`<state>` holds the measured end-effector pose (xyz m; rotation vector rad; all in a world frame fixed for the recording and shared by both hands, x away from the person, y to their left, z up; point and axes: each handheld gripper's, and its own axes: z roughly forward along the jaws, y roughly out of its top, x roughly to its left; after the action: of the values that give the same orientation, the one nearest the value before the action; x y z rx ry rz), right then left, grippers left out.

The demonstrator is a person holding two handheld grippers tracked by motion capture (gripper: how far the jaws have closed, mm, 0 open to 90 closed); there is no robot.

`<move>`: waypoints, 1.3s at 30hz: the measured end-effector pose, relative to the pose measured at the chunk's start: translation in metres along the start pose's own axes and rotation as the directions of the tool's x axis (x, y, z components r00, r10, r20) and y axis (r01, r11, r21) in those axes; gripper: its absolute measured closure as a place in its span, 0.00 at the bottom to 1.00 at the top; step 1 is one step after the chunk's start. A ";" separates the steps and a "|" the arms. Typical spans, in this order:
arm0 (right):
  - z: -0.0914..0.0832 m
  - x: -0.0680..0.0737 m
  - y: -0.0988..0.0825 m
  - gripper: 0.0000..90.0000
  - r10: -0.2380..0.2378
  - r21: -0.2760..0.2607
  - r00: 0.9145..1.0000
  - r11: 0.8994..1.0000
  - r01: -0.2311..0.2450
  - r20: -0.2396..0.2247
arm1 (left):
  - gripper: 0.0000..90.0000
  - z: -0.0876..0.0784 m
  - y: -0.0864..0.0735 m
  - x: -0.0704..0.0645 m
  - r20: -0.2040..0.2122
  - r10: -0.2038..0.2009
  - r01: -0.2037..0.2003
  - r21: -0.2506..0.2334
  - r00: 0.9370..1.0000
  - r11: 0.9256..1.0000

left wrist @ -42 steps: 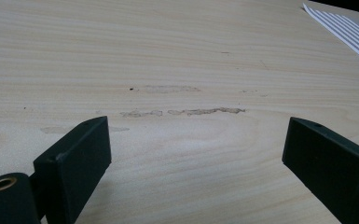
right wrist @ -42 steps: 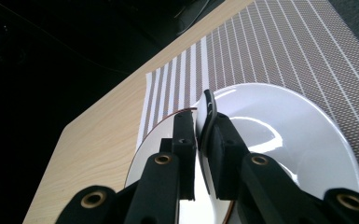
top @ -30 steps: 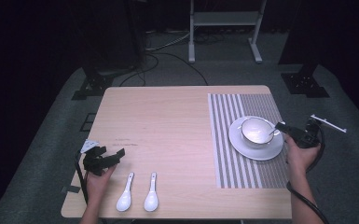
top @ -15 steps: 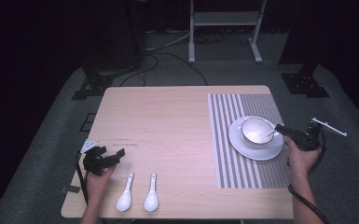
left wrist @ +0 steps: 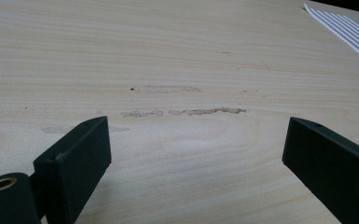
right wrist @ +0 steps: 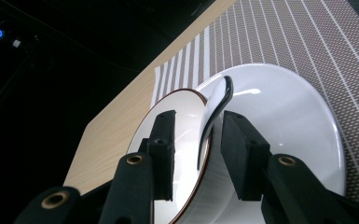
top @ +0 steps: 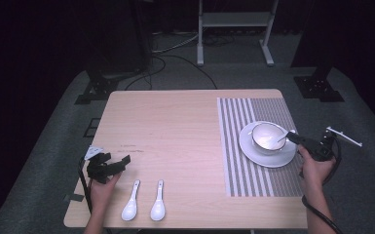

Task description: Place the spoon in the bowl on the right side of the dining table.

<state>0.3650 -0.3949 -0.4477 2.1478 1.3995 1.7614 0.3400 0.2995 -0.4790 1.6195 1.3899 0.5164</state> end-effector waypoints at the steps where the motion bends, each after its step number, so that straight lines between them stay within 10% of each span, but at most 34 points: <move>1: -0.001 0.000 -0.001 0.72 -0.001 0.000 1.000 1.000 0.001 -0.004 | 0.07 0.000 0.000 0.000 -0.001 0.000 0.000 0.000 1.000 1.000; 39: -0.037 0.005 -0.043 0.42 -0.024 0.037 0.975 0.999 0.033 -0.221 | 0.07 0.000 0.000 0.000 -0.004 -0.004 0.004 -0.002 1.000 1.000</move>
<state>0.3091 -0.3845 -0.4537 1.9891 1.5165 2.0310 0.3397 0.2991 -0.4791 1.6147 1.3950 0.5194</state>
